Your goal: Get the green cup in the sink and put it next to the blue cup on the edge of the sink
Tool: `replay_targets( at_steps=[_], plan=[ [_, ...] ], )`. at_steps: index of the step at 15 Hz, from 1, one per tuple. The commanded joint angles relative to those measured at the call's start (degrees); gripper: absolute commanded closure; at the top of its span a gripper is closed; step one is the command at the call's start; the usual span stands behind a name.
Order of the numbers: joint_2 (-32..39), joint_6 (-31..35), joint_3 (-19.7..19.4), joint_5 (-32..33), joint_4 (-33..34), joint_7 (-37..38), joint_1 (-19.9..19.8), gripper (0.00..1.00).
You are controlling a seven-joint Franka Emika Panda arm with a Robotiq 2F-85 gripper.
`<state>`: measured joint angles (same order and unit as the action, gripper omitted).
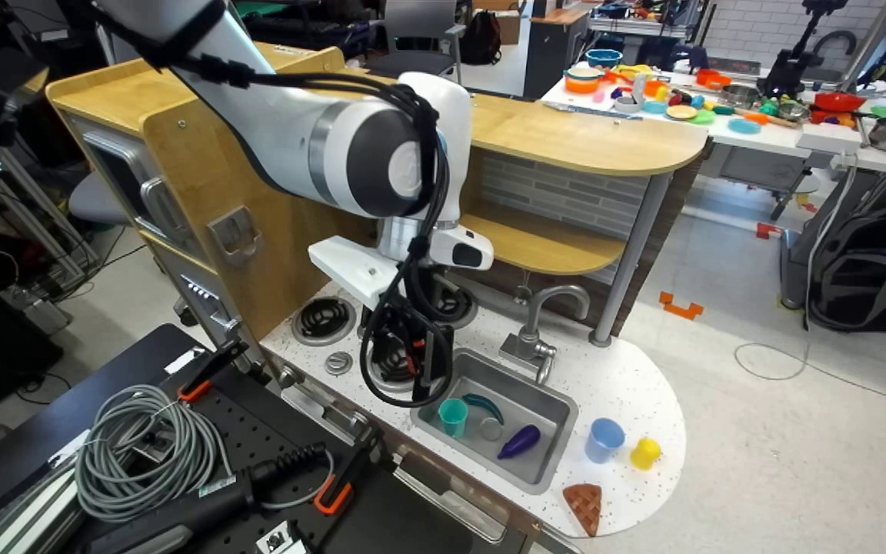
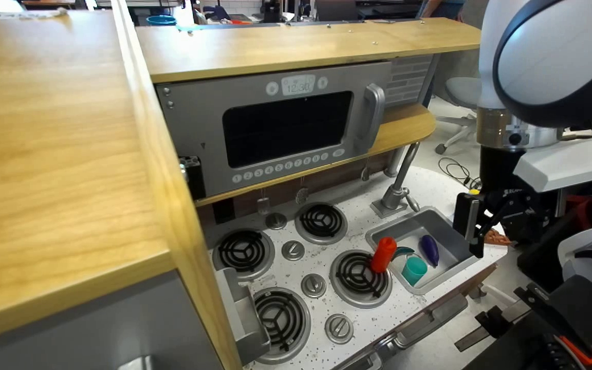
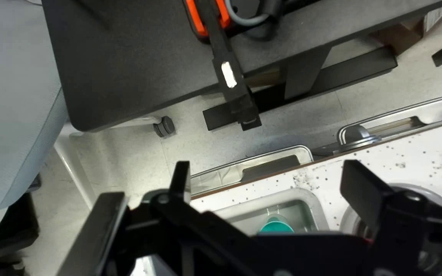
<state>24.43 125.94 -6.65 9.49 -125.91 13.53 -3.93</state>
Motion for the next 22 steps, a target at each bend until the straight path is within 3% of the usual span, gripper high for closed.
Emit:
replay_targets(
  at_steps=[1,8,19,22],
  plan=[
    [8.36,1.81,-0.06,-3.64,6.0,-4.25,-2.43,0.0],
    [17.59,10.9,-0.77,-6.14,12.04,-5.06,-3.55,0.0],
    [25.54,22.24,-7.0,1.18,15.86,-3.43,1.73,0.0],
    [28.57,23.3,-6.94,0.75,17.99,-3.78,1.9,0.0]
  ],
)
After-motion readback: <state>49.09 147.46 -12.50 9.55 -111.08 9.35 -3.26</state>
